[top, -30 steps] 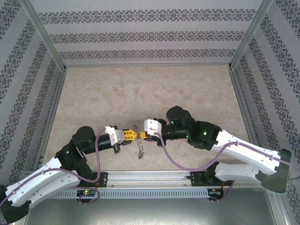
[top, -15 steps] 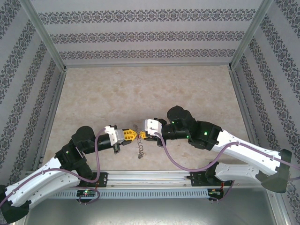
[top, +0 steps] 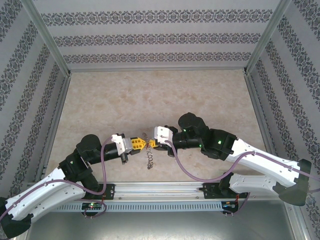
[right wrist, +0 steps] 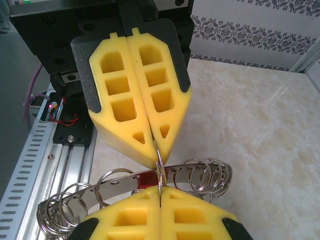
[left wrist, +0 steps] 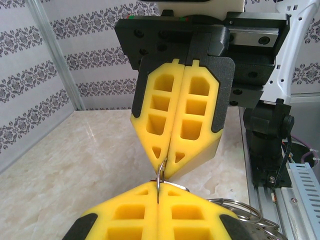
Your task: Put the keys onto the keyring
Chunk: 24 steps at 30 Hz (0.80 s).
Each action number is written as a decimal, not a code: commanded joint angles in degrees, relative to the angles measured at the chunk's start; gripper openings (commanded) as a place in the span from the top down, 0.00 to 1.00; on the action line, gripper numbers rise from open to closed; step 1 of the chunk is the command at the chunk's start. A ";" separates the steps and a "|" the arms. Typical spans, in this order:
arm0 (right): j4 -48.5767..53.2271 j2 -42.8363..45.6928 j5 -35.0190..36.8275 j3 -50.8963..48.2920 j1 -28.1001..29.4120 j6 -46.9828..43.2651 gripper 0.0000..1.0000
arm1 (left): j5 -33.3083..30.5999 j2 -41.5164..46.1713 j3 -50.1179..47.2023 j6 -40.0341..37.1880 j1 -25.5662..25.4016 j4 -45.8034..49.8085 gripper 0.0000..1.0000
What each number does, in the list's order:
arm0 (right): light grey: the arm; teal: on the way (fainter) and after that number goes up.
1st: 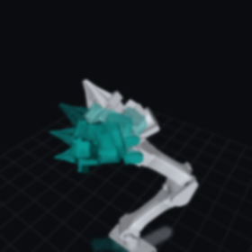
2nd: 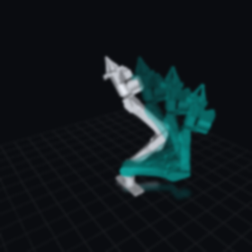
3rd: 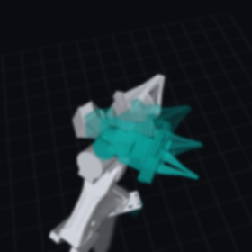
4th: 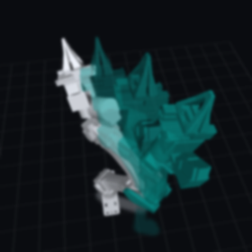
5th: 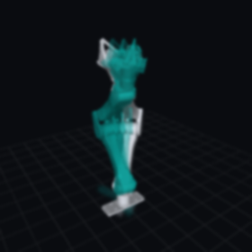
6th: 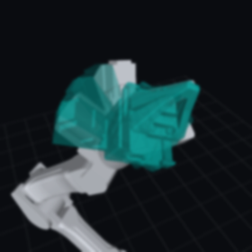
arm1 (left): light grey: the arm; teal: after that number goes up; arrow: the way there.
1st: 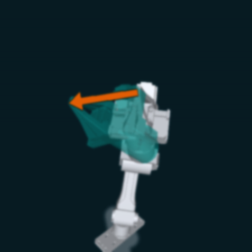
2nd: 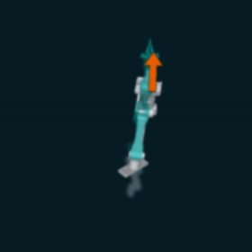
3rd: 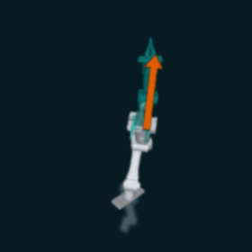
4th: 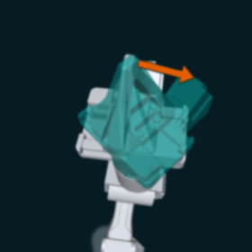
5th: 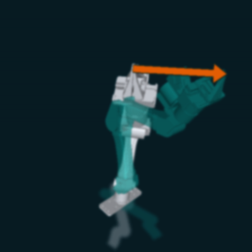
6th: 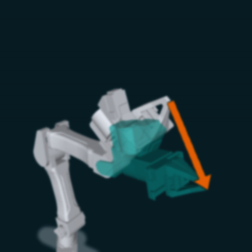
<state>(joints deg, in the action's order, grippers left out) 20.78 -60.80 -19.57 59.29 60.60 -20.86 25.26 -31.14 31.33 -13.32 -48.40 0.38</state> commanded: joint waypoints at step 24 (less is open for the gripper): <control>-0.79 0.46 2.28 3.89 1.12 0.47 1.00 | -3.66 -1.38 2.08 -1.97 -1.78 1.58 1.00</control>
<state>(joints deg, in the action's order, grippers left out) 22.26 -60.93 -16.51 60.80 60.64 -19.84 22.79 -32.14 31.97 -13.76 -49.12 0.64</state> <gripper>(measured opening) 0.044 0.060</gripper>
